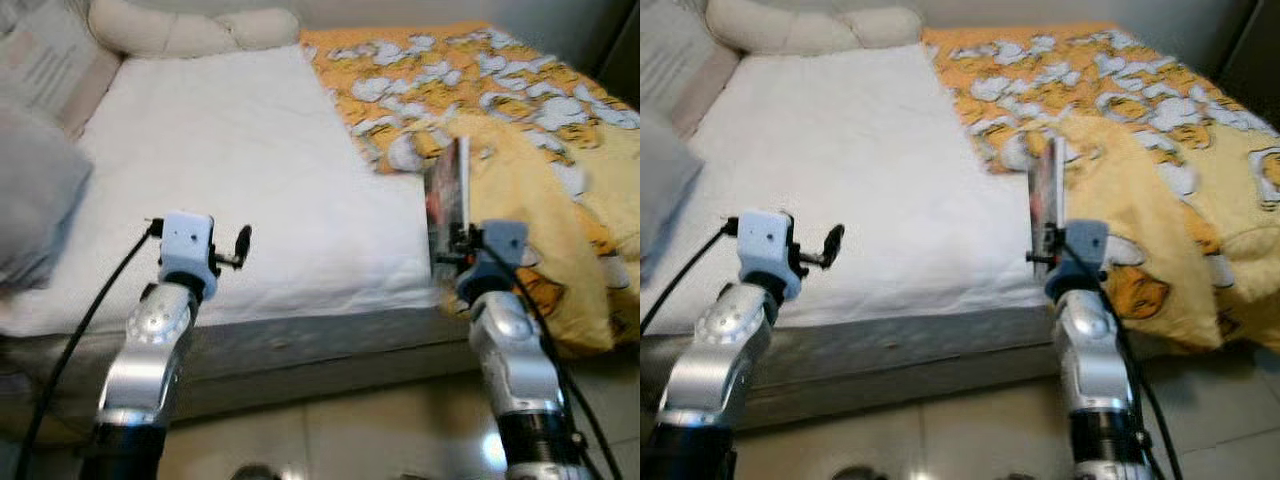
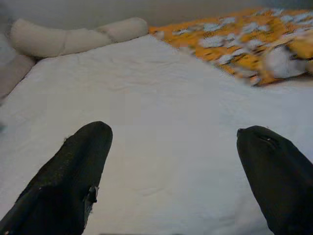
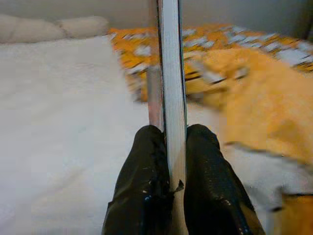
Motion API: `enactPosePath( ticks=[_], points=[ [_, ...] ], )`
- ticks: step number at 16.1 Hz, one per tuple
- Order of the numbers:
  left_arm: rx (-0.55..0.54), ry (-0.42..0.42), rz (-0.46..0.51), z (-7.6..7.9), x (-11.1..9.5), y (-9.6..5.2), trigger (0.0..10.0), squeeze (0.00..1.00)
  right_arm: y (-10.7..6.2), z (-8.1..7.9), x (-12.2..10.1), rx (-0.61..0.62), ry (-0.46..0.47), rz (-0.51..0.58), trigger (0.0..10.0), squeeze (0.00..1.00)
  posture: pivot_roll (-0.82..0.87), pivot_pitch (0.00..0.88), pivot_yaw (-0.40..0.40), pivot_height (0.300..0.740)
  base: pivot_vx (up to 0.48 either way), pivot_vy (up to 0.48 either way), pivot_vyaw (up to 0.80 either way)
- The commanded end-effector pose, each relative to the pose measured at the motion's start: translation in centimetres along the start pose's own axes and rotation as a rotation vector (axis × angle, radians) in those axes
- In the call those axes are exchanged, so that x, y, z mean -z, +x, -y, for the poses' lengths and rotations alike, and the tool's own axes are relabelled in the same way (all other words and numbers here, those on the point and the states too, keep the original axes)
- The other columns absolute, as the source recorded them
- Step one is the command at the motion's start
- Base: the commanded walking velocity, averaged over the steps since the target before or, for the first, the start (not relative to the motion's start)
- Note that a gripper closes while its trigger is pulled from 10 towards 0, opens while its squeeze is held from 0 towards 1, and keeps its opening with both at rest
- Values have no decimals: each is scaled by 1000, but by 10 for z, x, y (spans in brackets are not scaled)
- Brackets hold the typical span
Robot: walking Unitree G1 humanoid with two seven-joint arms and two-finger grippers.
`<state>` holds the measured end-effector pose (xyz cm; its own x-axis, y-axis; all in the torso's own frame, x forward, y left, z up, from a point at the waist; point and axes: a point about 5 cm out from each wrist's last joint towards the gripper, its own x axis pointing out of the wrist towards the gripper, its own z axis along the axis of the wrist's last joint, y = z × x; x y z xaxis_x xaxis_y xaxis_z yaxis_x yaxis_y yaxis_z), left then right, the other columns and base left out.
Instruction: Clean up the room
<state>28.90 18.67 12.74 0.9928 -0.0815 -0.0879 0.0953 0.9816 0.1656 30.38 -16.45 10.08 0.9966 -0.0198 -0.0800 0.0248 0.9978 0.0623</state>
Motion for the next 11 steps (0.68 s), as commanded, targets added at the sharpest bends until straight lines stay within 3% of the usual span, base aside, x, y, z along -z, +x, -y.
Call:
enactPosePath(
  ticks=[1,7,11],
  points=[
    [-6,4,12,-1,-4,2,10000,0,3,-8,-14,-37,-1,60,10000,0,32,0,26,740,0,480,0],
    [-2,-1,15,1,-4,1,10000,0,2,-10,-13,-40,-3,56,10000,0,34,0,25,740,0,476,0],
    [-1,7,24,2,-6,1,10000,0,2,-9,-12,-40,-9,54,10000,0,35,0,26,740,0,0,0]
  ],
)
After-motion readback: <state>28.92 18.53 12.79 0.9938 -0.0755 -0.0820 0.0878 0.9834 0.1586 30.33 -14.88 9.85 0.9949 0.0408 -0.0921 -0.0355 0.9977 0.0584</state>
